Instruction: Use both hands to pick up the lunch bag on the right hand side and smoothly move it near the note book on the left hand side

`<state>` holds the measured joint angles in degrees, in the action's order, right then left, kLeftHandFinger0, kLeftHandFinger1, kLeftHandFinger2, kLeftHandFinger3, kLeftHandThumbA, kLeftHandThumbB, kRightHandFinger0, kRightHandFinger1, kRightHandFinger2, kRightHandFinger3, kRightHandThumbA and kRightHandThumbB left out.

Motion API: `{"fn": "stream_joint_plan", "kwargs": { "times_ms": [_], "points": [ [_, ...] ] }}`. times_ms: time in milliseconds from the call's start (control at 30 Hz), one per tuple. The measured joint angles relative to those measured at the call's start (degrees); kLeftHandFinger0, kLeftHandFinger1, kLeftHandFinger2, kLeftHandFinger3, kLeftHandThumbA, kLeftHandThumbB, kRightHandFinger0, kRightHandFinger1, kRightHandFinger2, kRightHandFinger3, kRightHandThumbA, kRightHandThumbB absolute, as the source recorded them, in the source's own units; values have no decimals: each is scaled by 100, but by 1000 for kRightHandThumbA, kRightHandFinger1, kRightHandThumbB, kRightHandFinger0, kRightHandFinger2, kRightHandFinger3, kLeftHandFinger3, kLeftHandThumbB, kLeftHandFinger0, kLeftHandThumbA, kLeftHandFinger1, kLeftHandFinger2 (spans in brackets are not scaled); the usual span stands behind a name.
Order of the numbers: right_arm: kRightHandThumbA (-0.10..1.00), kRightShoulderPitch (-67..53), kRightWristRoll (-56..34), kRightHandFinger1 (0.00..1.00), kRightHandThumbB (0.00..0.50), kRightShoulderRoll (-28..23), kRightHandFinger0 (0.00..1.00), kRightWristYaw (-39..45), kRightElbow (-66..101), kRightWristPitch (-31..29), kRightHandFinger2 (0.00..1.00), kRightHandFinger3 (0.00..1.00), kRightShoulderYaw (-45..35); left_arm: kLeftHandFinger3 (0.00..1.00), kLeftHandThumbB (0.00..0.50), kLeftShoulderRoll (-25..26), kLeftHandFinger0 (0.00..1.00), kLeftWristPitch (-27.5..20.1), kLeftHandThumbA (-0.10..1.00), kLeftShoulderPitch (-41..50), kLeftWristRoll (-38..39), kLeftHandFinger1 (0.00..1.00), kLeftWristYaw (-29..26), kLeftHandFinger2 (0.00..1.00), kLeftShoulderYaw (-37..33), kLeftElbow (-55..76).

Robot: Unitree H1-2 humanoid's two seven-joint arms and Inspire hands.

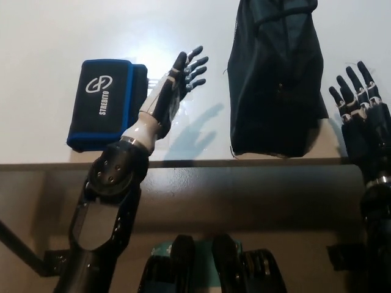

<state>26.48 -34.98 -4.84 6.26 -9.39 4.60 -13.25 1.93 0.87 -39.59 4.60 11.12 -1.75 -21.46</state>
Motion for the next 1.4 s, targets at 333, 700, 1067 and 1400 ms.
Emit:
{"fn": "stream_joint_plan", "kwargs": {
  "times_ms": [333, 700, 1067, 1400],
  "points": [
    [1000, 623, -53, 1000, 266, 5, 1000, 41, -892, 60, 1000, 1000, -126, 1000, 325, -86, 1000, 34, 1000, -461, -25, 1000, -68, 1000, -11, -823],
    [1000, 1622, -21, 1000, 251, -1, 1000, 227, -2440, -121, 1000, 1000, -192, 1000, 328, -192, 1000, -174, 1000, -978, -142, 1000, -181, 1000, -54, -1855],
    [1000, 2140, 73, 1000, 284, 249, 1000, 364, -3339, -571, 1000, 1000, -201, 1000, 338, -317, 1000, -345, 1000, -1318, -237, 1000, -237, 1000, -86, -2346],
    [1000, 2314, 113, 1000, 274, 590, 1000, 447, -3800, -947, 1000, 1000, -194, 1000, 325, -216, 1000, -412, 1000, -1286, -270, 1000, -272, 1000, -52, -2314]
  ]
}}
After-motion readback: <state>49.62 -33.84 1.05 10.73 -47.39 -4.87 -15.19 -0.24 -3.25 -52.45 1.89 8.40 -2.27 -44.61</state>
